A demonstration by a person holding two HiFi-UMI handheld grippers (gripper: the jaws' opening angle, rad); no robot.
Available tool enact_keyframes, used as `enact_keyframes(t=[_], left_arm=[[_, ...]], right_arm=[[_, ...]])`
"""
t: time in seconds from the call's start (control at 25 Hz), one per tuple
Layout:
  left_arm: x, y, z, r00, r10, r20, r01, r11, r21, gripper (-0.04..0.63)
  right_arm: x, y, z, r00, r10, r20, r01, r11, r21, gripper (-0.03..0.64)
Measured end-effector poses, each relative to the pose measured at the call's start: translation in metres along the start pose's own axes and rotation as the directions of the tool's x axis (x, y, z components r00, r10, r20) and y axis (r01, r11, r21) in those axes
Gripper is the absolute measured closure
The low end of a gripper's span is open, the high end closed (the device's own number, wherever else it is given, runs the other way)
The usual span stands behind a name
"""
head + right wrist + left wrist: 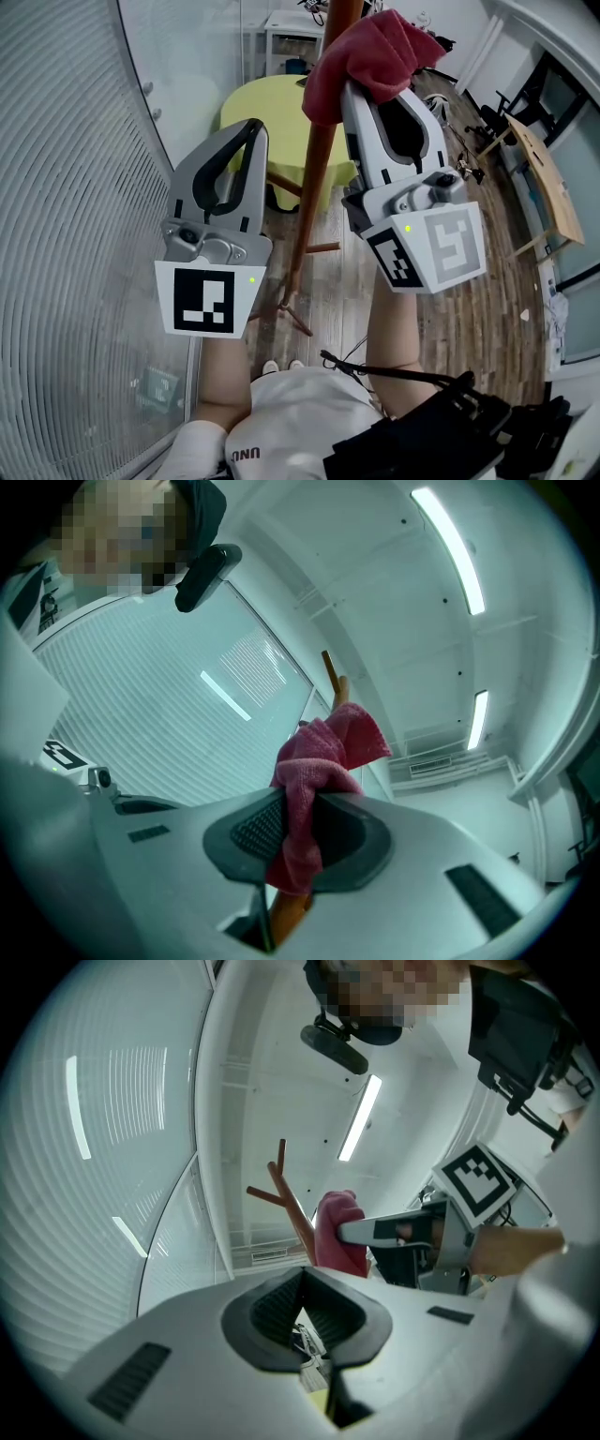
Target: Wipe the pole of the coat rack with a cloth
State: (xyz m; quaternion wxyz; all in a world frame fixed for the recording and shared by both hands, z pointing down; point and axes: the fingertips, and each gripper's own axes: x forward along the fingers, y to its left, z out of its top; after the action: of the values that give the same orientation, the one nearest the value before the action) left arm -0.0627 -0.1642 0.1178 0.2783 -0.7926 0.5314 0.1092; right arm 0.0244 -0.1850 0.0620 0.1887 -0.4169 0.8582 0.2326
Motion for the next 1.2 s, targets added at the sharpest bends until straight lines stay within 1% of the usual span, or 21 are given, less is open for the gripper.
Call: enact_keyframes(t=[0.44, 0.76, 1.2], left_arm=[[-0.001, -0.001, -0.004, 1.0, 0.0, -0.009, 0.0, 1.0, -0.009, 0.583], [0.0, -0.002, -0.011, 1.0, -0.006, -0.03, 0.006, 1.0, -0.016, 0.582], [-0.007, -0.003, -0.019, 0.999, 0.007, -0.048, -0.008, 1.0, -0.026, 0.582]], right_arm=[[-0.001, 0.0, -0.011, 0.999, 0.0, -0.032, 0.0, 1.0, 0.005, 0.543], [-0.003, 0.001, -0.021, 0.998, 0.002, -0.057, -0.001, 1.0, 0.011, 0.543], [-0.007, 0.004, -0.03, 0.996, 0.002, -0.094, -0.003, 1.0, -0.001, 0.543]])
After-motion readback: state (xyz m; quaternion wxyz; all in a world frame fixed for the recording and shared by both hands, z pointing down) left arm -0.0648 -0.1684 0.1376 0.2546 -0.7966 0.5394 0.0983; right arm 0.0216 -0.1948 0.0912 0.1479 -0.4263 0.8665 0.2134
